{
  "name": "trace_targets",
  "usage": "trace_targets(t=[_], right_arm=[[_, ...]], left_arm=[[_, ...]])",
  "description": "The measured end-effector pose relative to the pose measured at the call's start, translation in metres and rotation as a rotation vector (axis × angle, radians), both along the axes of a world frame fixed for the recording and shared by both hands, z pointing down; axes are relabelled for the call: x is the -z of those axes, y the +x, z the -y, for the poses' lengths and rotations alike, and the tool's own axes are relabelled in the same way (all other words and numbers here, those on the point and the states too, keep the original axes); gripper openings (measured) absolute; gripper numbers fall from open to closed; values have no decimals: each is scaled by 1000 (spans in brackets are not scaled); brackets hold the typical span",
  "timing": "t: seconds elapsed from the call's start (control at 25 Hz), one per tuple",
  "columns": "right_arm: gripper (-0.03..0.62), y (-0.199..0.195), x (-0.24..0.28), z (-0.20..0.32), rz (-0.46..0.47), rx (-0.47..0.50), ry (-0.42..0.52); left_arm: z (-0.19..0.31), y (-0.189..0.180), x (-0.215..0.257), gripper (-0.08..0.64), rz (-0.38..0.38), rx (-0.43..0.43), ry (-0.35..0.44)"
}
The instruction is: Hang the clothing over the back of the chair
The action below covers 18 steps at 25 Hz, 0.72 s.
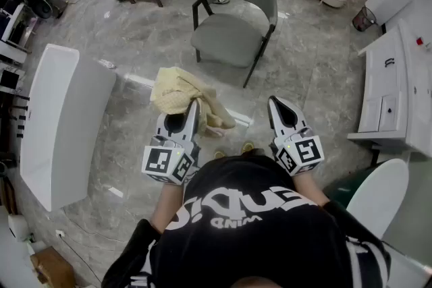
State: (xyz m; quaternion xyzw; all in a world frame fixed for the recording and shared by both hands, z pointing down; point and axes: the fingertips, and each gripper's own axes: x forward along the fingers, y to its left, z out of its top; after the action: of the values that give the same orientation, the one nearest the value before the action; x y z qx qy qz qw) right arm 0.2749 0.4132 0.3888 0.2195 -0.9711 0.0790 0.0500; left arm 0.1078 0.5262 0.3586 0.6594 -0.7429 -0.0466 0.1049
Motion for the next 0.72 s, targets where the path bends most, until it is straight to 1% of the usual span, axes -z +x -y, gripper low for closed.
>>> trace_targets(t=[0.2, 0.36, 0.52, 0.72], right_arm=[[14, 3, 0, -4, -11, 5, 21], [14, 2, 1, -9, 2, -3, 10], [14, 1, 1, -14, -1, -31, 2], [14, -5, -4, -27, -4, -64, 25]], left_arm=[[1, 4, 0, 100, 1, -11, 5], [1, 2, 2, 100, 9, -33, 10], [2, -4, 1, 100, 15, -52, 9], [-3, -15, 1, 100, 21, -101, 15]])
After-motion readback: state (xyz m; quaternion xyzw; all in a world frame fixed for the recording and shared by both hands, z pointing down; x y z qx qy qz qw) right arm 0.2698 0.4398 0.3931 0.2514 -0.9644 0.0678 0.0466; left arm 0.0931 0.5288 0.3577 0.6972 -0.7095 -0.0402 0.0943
